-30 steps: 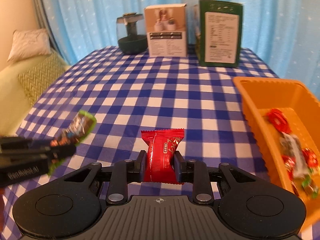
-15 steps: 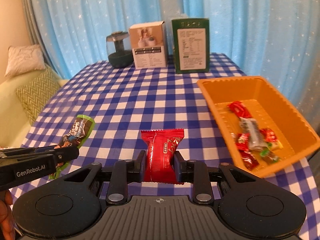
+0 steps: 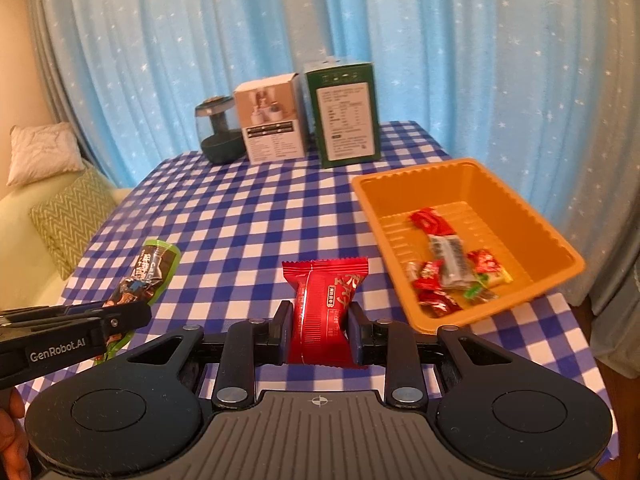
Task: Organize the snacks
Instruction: 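Carry the snack stick and red candy over the orange tray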
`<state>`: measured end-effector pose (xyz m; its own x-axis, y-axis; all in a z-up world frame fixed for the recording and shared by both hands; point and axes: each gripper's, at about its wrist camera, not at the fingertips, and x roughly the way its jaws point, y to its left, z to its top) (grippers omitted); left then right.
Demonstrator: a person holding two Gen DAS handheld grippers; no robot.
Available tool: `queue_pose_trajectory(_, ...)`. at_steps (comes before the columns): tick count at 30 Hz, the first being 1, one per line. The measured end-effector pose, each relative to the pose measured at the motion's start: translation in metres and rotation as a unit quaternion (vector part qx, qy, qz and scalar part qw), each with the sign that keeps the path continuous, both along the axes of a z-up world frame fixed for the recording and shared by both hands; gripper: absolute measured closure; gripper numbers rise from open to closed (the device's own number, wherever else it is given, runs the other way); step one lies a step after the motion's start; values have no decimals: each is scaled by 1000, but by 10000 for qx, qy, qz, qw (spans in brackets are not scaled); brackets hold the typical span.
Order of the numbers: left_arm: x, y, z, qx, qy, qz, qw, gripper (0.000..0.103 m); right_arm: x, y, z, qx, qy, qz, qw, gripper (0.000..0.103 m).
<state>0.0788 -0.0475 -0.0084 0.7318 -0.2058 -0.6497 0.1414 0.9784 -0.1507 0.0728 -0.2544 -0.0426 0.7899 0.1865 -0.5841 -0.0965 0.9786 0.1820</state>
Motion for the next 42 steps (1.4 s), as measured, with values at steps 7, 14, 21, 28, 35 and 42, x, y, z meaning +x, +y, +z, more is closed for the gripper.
queue_pose_trajectory(7,-6,-23,4,-21,-6,-233,9997,77,-14,-23,5,42,-30,-235,9997,74)
queue_pose_trajectory(14,-7,-46,7,-19,-26,-456,9990,77,-22,-47,11,92,-73,-482,9988,74)
queue_pose_trajectory(21,-1,-67,10,-42,-50,-660,9978,77,-28,-69,14,134,-123,-747,9970,74)
queue_pose_trajectory(28,2,-86,10,-72,-47,-848,9964,77,-32,-89,14,161,-143,-999,9948,74)
queue_pose_trajectory(35,4,-100,10,-69,-59,-973,9952,77,-33,-101,12,188,-123,-1136,9933,74)
queue_pose_trajectory(42,11,-114,9,-95,-44,-1074,9942,77,-31,-109,10,214,-107,-1208,9924,74)
